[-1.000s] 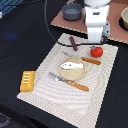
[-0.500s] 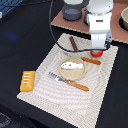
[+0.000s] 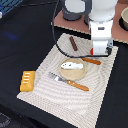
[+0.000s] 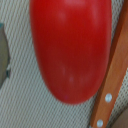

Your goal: Interact with the objects in diverse but meaningful ways.

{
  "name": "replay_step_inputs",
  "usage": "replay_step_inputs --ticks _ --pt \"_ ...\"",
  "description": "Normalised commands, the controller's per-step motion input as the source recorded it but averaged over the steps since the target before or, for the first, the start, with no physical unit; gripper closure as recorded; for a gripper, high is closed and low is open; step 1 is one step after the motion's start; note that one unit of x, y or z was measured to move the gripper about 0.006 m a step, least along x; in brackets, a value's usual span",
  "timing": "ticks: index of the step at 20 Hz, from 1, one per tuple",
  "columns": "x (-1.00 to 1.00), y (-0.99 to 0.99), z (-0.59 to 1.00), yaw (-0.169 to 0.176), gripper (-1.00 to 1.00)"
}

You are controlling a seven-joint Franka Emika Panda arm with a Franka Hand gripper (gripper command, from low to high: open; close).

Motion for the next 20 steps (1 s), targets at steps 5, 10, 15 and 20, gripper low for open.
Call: replay_step_inputs --ticks 5,10,15,20 --pt "0.47 0.00 -0.06 0.060 1.00" --pt "0.49 0.00 -0.02 0.059 1.00" --pt "0.49 0.00 -0.01 0.058 1.00" --pt "0.41 0.00 0.04 0.048 1.00"
